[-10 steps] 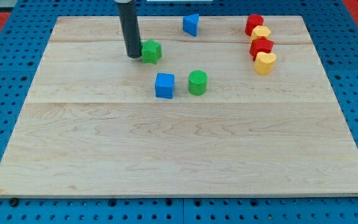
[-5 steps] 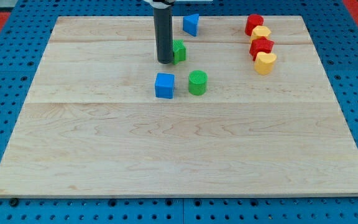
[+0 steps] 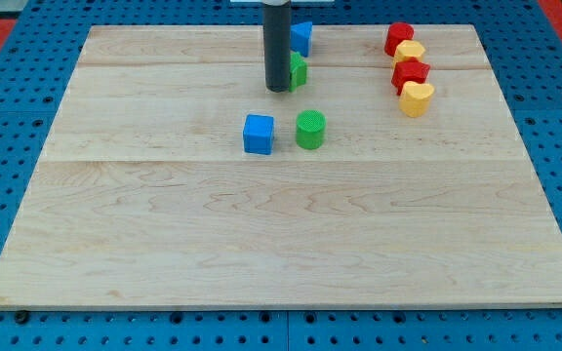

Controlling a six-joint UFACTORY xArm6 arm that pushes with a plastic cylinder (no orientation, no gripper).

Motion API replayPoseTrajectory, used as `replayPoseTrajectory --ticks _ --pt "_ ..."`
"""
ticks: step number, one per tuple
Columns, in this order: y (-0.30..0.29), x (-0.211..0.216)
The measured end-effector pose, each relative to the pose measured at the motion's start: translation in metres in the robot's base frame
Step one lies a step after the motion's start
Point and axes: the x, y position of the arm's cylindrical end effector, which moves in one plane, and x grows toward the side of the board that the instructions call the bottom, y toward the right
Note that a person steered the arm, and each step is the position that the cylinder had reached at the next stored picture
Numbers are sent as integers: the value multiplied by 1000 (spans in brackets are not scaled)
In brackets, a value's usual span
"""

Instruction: Move the green star down to the blue triangle

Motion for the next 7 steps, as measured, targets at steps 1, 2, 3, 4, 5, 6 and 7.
replayPoseTrajectory --ticks 1,2,3,4,5,6,7 --pt "2 -9" --pt "2 -15" --pt "2 -19" --pt "4 -24" --pt "8 -27" --pt "9 -27" --pt "9 -8"
